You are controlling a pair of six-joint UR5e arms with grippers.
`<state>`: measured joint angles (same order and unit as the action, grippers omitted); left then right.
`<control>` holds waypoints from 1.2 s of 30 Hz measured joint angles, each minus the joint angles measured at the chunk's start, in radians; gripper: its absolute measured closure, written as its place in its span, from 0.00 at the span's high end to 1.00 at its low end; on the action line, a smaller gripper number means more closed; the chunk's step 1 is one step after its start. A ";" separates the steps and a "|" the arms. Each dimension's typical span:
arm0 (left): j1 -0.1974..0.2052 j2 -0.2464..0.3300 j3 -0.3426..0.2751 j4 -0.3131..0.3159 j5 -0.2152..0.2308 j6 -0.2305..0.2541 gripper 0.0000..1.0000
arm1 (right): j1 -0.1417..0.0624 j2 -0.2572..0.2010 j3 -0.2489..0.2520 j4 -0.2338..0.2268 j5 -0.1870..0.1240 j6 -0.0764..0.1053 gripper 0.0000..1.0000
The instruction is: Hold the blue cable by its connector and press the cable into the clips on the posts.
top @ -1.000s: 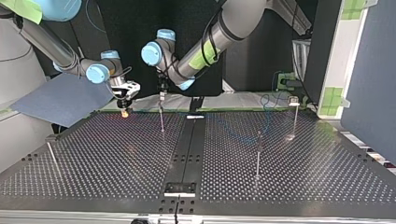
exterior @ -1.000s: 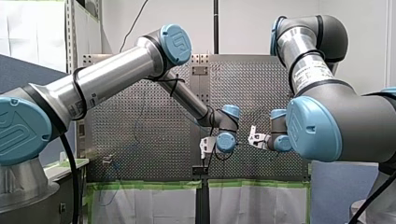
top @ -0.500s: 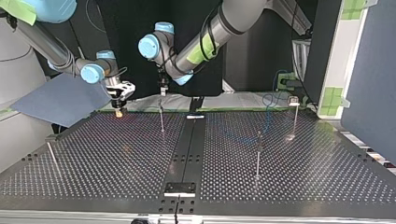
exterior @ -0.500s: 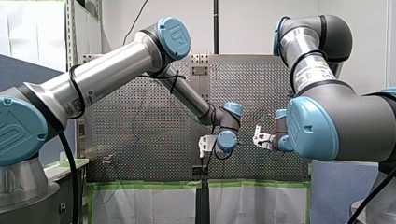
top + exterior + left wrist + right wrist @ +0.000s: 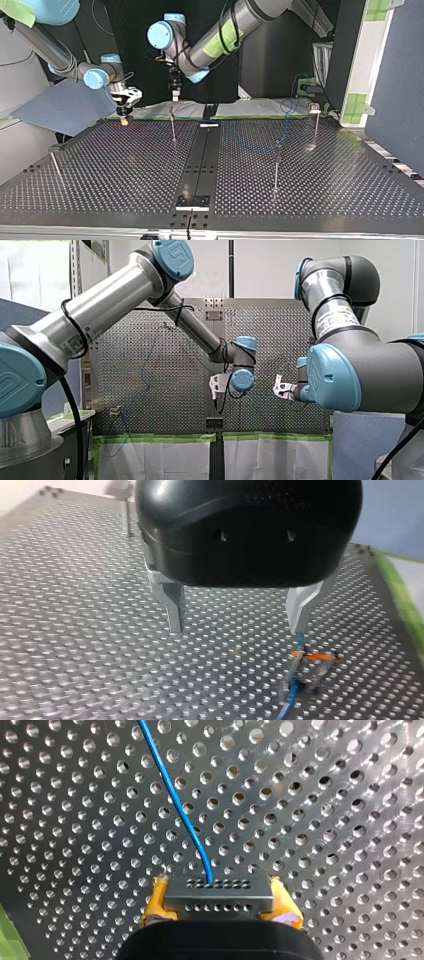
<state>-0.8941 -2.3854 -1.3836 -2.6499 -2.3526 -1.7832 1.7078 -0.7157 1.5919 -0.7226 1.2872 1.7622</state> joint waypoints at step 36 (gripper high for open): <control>-0.079 0.350 -0.350 0.350 -0.089 -0.135 1.00 | -0.004 -0.204 0.006 0.139 0.016 -0.087 0.00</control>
<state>-0.9730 -2.0357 -1.7335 -2.3001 -2.4417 -1.9179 1.7043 -0.9199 1.5976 -0.5831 1.3031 1.6749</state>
